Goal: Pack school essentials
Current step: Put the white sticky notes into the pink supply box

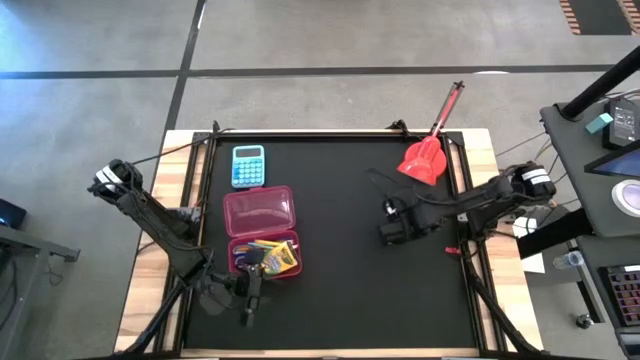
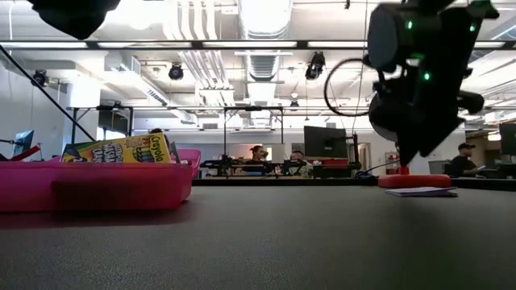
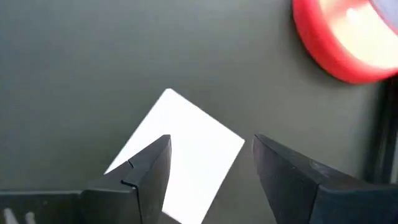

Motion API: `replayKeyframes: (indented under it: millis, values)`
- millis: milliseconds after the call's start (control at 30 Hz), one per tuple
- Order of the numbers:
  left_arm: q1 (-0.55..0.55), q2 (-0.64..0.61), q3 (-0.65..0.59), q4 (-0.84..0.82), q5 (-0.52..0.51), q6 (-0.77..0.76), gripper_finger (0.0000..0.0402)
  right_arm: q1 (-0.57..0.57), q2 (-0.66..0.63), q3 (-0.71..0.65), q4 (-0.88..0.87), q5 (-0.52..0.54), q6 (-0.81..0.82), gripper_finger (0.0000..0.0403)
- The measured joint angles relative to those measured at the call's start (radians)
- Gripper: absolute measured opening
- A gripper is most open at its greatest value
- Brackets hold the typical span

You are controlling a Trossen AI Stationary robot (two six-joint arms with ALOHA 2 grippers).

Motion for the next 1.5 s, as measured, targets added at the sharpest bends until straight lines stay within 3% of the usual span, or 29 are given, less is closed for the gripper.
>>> replayKeyframes:
  millis: [133, 733, 933, 1233, 1333, 1500]
  values:
    - [0.005, 0.0, 0.0, 0.023, 0.0, 0.016, 0.0132, -0.031, 0.015, -0.041, 0.032, -0.073, 0.012, 0.0215]
    - [0.009, 0.0, -0.031, 0.167, -0.001, 0.015, 0.0132, 0.011, 0.143, -0.03, 0.123, -0.18, -0.026, 0.0214]
    - [0.031, 0.0, -0.031, 0.173, -0.004, 0.016, 0.0132, 0.068, 0.148, 0.04, 0.243, -0.26, -0.078, 0.0214]
    - [0.086, 0.102, -0.033, 0.26, -0.006, 0.025, 0.0132, 0.103, 0.149, 0.111, 0.556, -0.235, -0.289, 0.0215]
    - [0.108, 0.18, -0.033, 0.354, -0.005, 0.067, 0.0132, 0.104, 0.148, 0.14, 0.494, -0.23, -0.303, 0.0215]
    - [0.169, 0.302, -0.009, 0.566, 0.018, 0.178, 0.0132, 0.11, 0.148, 0.14, 0.275, -0.222, -0.195, 0.0215]
